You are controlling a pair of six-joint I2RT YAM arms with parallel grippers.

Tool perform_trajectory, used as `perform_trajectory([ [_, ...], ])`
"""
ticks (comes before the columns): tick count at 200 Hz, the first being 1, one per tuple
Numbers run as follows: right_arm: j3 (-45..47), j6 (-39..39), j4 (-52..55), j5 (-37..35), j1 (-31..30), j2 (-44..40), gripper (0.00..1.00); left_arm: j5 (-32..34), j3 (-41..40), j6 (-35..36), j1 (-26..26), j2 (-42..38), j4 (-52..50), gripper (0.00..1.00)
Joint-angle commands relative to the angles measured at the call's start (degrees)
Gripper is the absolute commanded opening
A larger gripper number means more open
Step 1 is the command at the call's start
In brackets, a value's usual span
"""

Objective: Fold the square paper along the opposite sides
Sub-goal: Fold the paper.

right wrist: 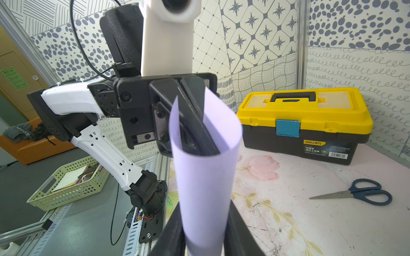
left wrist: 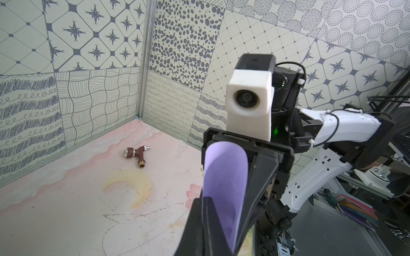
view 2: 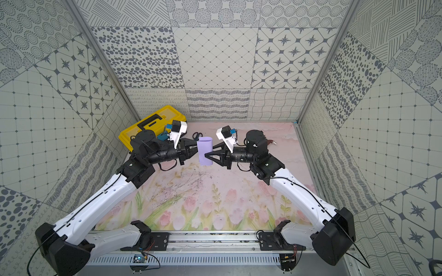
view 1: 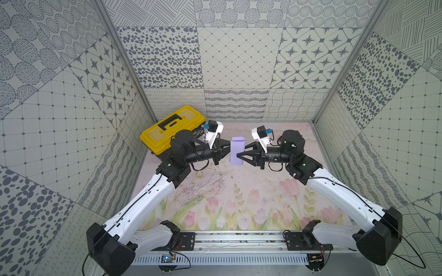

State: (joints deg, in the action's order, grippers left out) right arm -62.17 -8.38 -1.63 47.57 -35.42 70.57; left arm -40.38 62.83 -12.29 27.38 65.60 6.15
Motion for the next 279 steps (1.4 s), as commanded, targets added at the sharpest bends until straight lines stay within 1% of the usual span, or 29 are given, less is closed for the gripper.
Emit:
perform_trajectory([
  [1,-0.8,0.03,-2.85,0.42,-0.28,-0.25,0.31,-1.54,0.99,0.08,0.22,0.37,1.0,0.0],
  [60,-0.69,0.65,-2.33,0.11,-0.3,-0.7,0.31,-1.37,1.06,0.33,0.28,0.4,0.84,0.0],
  [105,-0.73,0.74,-2.24,-0.01,-0.31,-0.76,0.28,-1.37,1.17,0.52,0.27,0.32,0.58,0.0],
  [190,-0.66,0.74,-2.33,-0.07,-0.27,-1.31,0.26,-1.1,0.73,0.52,0.29,0.39,0.56,0.0],
  [263,-0.39,0.82,-2.37,0.24,-0.28,-1.57,0.23,1.98,0.81,1.9,0.33,-0.39,-0.45,0.0],
  [279,-0.32,0.83,-2.33,0.33,-0.28,-1.7,0.23,3.51,0.81,2.29,0.29,-0.95,-0.62,0.06],
])
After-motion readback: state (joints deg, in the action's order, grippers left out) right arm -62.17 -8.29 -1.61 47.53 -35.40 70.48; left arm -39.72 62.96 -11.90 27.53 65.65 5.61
